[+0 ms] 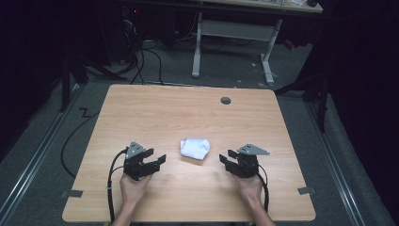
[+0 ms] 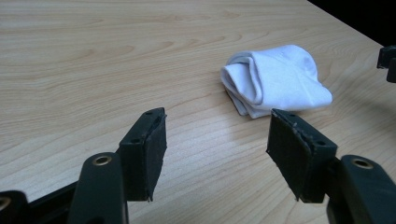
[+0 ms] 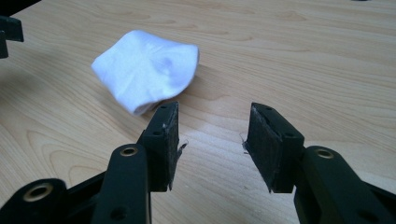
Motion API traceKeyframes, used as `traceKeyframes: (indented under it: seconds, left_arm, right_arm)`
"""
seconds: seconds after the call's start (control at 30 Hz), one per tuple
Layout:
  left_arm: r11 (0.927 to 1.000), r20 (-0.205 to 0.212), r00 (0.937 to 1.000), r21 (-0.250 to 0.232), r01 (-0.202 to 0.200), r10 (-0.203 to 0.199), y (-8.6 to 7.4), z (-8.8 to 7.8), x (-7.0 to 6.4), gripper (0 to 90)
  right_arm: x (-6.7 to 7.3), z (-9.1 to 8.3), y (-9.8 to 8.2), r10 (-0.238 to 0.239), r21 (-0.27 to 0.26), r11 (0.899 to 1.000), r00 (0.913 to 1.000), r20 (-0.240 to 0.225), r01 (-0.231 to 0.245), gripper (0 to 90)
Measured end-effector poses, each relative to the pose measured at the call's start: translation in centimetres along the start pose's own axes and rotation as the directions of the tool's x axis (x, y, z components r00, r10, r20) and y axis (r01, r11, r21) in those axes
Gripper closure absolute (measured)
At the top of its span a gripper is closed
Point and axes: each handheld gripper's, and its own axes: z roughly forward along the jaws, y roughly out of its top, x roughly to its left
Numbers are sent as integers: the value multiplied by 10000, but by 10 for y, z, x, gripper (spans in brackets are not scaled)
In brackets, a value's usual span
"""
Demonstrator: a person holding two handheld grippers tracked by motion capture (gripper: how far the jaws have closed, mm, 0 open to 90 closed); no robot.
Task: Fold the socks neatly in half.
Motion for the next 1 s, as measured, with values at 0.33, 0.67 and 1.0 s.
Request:
traceKeyframes:
  seconds: [0.33,0.67,1.0]
  left_arm:
    - [9996,-366,9992,240,152,-144,-11,-4,11,376]
    - [9986,-779,9965,410,348,-315,-17,-6,21,374]
    - [9966,-1199,9918,647,518,-438,-22,-6,29,373]
  right_arm:
    - [-10,-5,-8,178,127,9998,9996,234,-181,536]
    - [-21,-10,-16,317,273,9991,9981,522,-331,534]
    - [-30,-13,-20,296,431,9985,9957,873,-335,528]
